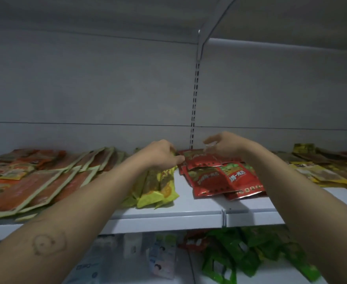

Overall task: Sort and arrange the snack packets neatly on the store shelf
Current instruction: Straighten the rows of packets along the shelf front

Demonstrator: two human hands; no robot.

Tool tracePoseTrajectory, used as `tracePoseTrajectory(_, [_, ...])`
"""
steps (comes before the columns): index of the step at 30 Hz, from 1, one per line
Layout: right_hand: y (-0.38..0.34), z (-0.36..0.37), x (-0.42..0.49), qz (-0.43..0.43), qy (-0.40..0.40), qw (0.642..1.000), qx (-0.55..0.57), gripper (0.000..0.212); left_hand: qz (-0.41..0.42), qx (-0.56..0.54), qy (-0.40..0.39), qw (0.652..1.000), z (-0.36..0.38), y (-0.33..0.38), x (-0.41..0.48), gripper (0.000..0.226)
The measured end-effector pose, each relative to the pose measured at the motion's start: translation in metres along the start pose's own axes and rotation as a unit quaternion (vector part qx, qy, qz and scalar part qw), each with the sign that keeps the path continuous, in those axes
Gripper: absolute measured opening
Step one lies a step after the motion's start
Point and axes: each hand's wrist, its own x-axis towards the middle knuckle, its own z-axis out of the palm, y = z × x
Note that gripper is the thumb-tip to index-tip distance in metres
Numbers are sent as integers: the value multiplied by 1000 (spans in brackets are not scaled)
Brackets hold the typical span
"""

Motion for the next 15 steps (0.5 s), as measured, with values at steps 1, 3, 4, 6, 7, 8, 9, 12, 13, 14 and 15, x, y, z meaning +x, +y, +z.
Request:
tracePoseTrajectory(1, [14,-10,3,6,4,1000,7,43,-2,-12,-5,1000,5,10,6,51])
tracePoseTrajectory(3, [41,-27,9,15,29,999,10,42,-9,-32,-13,999,14,29,20,48])
tracePoseTrajectory(4, [55,-35,12,20,50,999,5,42,-12,-40,-19,999,19,38,26,47])
tracePoseTrajectory(6, [80,-47,19,32,77,996,4,44,-25,-49,-35,998,29,52,40,48])
tracePoseTrajectory(7, [92,-51,21,36,79,996,11,44,-34,-51,-43,997,34,58,46,49])
tracePoseTrajectory(8, [102,-54,24,39,76,996,16,43,-45,-52,-50,996,39,64,53,49])
tracePoseTrajectory(9, [112,-57,27,38,69,997,13,42,-56,-50,-56,996,44,69,60,50])
tracePoseTrajectory(12, [137,-60,41,33,33,999,-8,41,-85,-21,-62,994,61,82,86,56])
tracePoseTrajectory(13, [143,-59,48,33,19,999,-16,42,-101,-10,-67,993,66,86,95,60])
tracePoseTrajectory(14, [149,-57,55,33,4,999,-27,43,-120,-2,-70,990,71,89,103,64])
tracePoseTrajectory(15, [154,-54,63,37,-15,999,-32,44,-141,2,-72,987,76,91,110,70])
